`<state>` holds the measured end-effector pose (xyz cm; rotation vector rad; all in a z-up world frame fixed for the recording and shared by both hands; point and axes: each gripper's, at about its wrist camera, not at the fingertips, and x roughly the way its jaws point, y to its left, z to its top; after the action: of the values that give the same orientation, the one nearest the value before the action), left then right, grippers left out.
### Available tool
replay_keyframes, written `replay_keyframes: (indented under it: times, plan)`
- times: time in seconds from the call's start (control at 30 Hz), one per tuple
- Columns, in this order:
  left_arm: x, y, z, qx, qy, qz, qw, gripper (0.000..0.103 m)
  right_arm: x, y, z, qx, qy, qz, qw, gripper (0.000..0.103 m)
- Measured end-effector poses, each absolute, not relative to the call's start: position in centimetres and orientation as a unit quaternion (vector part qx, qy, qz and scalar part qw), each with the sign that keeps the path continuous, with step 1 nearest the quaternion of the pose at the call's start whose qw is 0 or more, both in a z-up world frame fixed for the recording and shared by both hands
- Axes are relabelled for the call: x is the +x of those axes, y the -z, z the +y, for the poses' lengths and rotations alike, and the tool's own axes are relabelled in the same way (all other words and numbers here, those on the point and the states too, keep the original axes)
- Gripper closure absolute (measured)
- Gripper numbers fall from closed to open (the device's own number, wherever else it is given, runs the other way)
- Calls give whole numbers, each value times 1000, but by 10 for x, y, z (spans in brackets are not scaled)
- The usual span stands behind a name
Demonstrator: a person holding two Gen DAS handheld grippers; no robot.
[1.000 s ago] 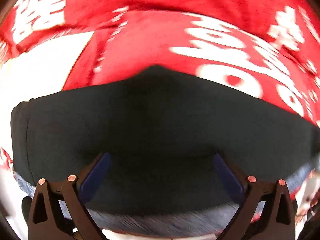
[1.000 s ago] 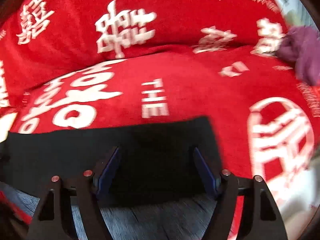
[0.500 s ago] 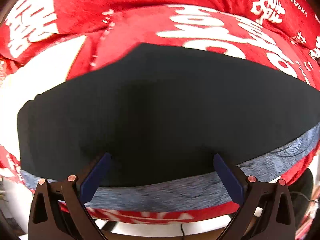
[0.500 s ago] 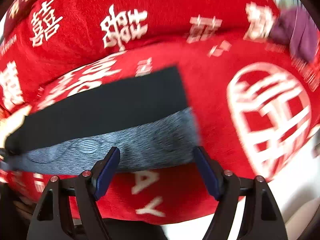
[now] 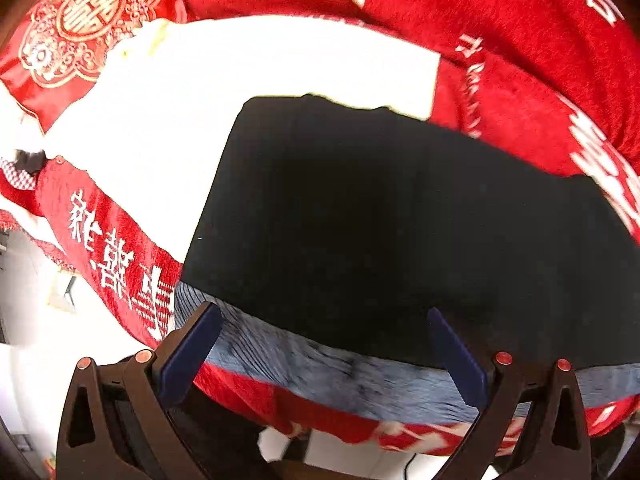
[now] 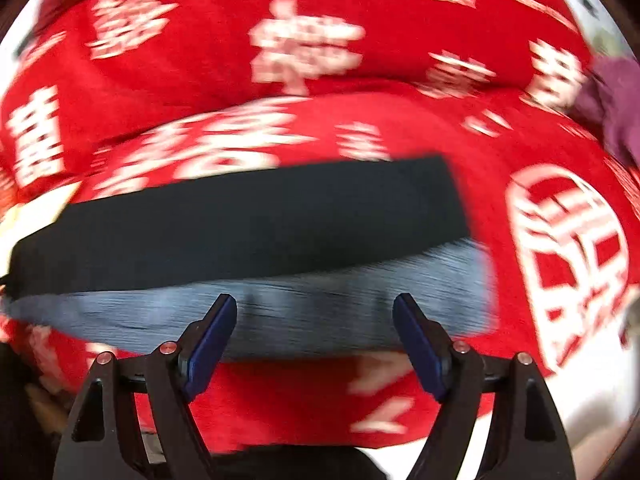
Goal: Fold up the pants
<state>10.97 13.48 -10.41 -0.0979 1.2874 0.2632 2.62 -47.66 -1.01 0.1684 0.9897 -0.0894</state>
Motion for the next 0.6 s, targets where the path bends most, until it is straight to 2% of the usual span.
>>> replay_keyframes:
  times: [0.07, 0.23, 0.37, 0.53, 0.6]
  plan:
    - [110, 121, 146, -37, -133, 610, 780, 0, 44, 7, -444, 84, 4, 474, 876, 19]
    - [105, 94, 157, -57, -126, 586, 798, 0, 62, 20, -404, 77, -12, 496, 865, 19]
    - [139, 78, 148, -50, -100, 567, 816, 0, 65, 16, -379, 76, -35, 497, 863, 19]
    - [210, 119, 165, -67, -104, 615, 779, 0, 67, 22, -350, 64, -54, 511, 855, 19]
    - [218, 120, 169, -78, -103, 619, 774, 0, 64, 22, -347, 68, -52, 512, 855, 19]
